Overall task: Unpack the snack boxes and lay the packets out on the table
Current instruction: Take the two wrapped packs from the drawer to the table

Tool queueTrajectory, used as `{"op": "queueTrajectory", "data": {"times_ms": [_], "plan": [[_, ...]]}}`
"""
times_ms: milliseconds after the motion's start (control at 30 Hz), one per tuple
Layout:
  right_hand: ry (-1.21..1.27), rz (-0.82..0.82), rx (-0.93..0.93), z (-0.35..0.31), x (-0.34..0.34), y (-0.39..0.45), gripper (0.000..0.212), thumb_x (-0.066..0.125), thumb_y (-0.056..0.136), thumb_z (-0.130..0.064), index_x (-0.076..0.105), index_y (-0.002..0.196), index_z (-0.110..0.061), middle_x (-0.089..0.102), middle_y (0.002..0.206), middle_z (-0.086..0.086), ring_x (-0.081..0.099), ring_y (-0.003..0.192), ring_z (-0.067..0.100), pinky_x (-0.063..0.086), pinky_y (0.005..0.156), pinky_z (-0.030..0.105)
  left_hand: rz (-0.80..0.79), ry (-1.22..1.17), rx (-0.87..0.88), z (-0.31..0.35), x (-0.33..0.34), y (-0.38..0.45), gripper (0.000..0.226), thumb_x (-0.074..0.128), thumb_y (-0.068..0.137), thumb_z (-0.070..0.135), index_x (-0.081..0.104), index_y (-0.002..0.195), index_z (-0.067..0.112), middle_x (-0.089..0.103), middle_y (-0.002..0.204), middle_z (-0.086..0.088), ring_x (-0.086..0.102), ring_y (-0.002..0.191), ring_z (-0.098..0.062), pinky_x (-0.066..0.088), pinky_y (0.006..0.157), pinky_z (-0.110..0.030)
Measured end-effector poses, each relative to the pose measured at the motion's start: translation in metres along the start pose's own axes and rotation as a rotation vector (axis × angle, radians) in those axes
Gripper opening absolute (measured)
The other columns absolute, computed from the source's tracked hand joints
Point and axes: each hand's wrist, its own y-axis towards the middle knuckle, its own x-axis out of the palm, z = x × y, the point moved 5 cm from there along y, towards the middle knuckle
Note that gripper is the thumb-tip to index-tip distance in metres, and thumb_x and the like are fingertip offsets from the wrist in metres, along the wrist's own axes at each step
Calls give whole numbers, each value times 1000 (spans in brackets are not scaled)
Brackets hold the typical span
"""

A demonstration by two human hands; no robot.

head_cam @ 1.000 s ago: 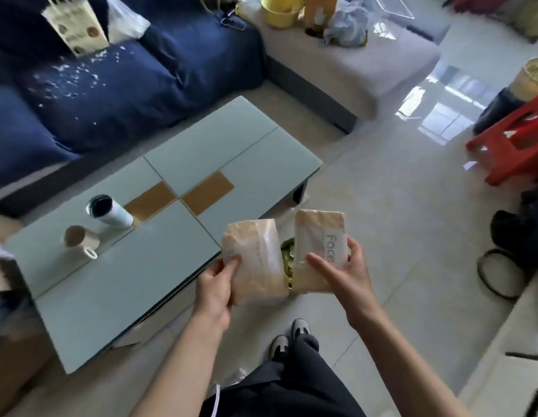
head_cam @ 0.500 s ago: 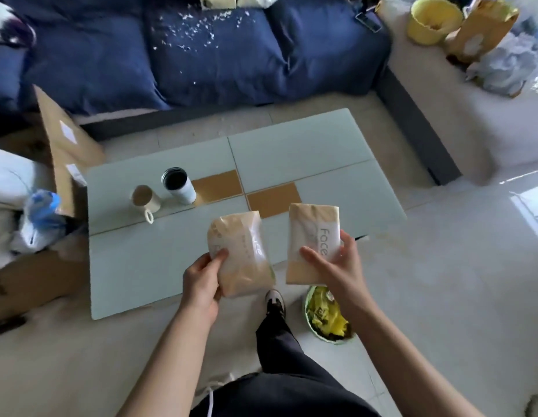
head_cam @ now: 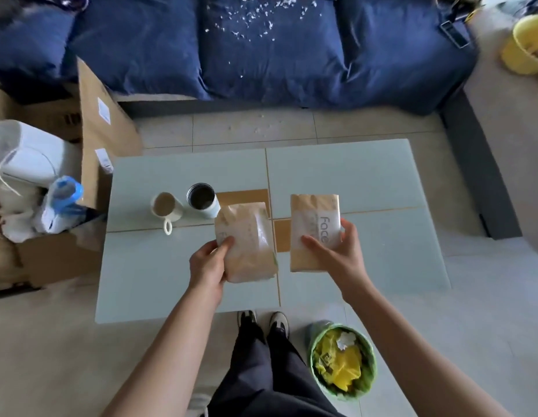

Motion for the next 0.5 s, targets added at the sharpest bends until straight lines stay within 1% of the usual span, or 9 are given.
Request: {"op": "queueTrajectory", "data": {"times_ms": [67,100,167,267,333,433,500], "plan": [[-12,7,10,-1,8,21,63,84,73,-11,44,121,-19,62,110,9,67,97,23,60,79,45,1,15,-8,8,8,22,11,70,87,19,69,94,12,72,97,-11,68,85,-30,55,73,-39],[-21,10,16,-1,12,31,62,84,73,-13,44,120,-20,62,109,9,67,97,23,60,80,45,2,23,-14,12,12,33,12,71,87,20,69,96,12,72,97,-11,68,85,-29,55,72,-38],[-44,21,22,1,20,52,64,85,73,-17,45,122,-20,64,108,7,67,97,22,60,81,46,-6,27,-31,17,21,57,19,71,86,20,70,102,10,73,98,-10,68,86,-28,54,68,-35],[-90,46,30,10,29,83,71,86,72,-20,44,128,-19,64,109,5,68,97,20,60,80,43,-42,27,-69,18,35,93,23,71,86,18,69,107,9,72,104,-11,68,90,-29,55,73,-37],[-103,65,47,19,34,105,72,86,72,-19,44,129,-18,64,110,6,68,96,19,60,80,42,-61,41,-87,17,44,116,17,70,86,17,69,102,11,72,103,-10,68,88,-27,55,74,-36],[-144,80,63,37,41,137,74,87,69,-21,44,129,-19,65,109,6,68,95,20,60,81,45,-53,75,-102,11,54,150,11,69,87,16,69,97,12,72,98,-8,67,82,-23,52,66,-30],[-175,85,74,52,44,159,75,88,67,-25,43,127,-22,64,109,5,68,96,21,60,81,46,-41,87,-119,3,60,172,4,68,88,15,67,92,13,71,94,-7,66,81,-24,54,67,-30]]}}
